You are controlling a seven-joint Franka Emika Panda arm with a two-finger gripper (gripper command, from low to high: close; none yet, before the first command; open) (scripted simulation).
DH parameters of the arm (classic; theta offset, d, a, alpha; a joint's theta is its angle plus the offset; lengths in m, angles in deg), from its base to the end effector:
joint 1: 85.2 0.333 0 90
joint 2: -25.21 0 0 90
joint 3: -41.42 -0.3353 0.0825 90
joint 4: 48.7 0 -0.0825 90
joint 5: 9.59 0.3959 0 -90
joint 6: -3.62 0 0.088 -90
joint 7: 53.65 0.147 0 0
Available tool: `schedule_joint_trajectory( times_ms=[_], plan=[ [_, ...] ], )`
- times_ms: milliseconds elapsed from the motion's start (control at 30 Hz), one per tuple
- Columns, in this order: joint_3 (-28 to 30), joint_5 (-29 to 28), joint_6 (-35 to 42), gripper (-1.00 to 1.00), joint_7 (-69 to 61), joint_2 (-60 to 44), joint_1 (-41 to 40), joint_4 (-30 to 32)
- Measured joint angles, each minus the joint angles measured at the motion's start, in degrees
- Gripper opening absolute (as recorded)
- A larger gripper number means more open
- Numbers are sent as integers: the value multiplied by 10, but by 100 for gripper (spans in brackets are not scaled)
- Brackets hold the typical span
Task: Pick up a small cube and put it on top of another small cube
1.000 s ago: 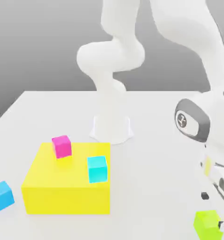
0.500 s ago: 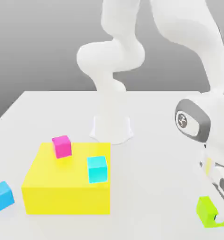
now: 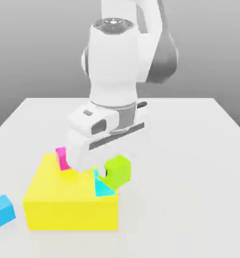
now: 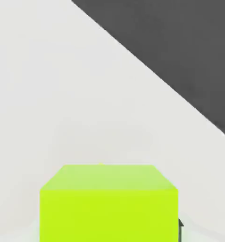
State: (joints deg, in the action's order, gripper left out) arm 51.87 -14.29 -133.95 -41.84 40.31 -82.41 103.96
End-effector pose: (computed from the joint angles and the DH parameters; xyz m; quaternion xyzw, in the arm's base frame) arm 0.4049 -0.0528 0.2930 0.9907 -0.1360 -0.0011 0.0040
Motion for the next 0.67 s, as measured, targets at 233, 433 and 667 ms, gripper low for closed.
schedule_joint_trajectory(
  times_ms=[233, 433, 667],
  plan=[
    [14, -31, 55, -100, 155, 144, -128, 87],
    [15, -44, 46, -100, 243, 201, -217, 153],
    [23, -50, -60, 100, 246, 126, -223, 185]
  ],
)
